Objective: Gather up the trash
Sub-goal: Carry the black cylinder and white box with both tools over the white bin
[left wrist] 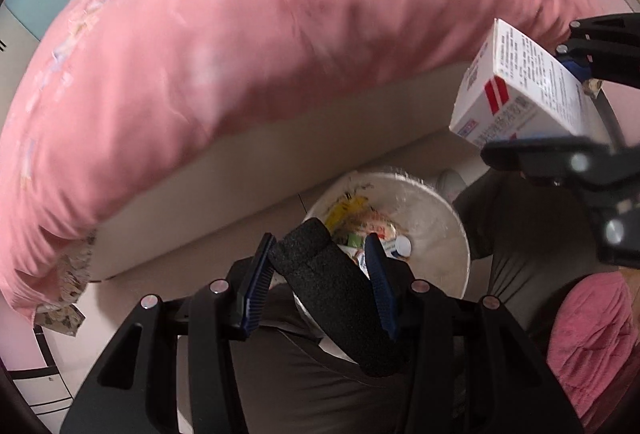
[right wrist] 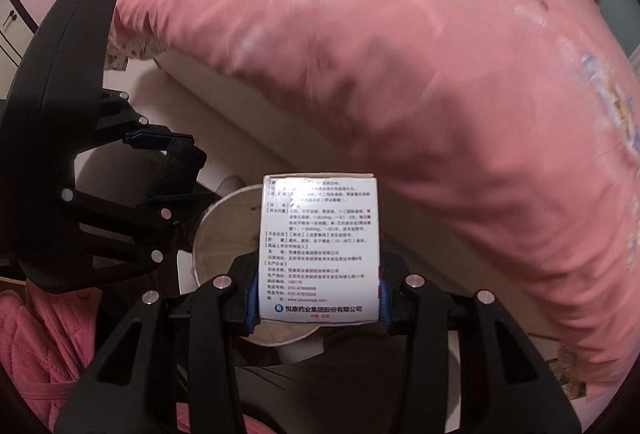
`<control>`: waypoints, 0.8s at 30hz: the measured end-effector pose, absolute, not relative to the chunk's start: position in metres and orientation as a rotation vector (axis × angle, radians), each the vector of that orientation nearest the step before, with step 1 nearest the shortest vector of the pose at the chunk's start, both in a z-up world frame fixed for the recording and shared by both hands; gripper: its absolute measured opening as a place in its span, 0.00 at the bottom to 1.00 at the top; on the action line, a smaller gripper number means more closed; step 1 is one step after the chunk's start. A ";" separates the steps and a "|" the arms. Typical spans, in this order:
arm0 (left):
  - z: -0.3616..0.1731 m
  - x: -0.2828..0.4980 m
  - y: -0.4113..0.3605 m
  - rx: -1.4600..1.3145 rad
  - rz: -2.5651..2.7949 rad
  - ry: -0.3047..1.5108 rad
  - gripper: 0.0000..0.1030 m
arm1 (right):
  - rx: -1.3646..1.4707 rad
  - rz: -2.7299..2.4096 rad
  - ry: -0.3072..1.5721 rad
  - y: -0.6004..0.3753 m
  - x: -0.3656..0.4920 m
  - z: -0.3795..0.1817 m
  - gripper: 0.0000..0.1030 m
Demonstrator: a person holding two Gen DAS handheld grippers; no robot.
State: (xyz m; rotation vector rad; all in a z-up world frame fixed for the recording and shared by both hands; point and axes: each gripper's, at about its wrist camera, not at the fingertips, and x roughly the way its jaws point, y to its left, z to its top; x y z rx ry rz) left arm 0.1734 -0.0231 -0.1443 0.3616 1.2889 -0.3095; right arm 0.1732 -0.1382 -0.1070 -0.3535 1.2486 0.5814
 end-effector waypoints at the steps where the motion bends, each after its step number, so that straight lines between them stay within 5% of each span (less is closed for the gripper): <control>1: -0.150 0.174 -0.023 0.361 -0.310 1.301 0.47 | -0.348 0.583 1.263 -0.139 0.173 -0.113 0.43; 24: -0.249 0.193 -0.011 0.303 -0.297 1.525 0.47 | -0.339 0.617 1.512 -0.124 0.168 -0.224 0.43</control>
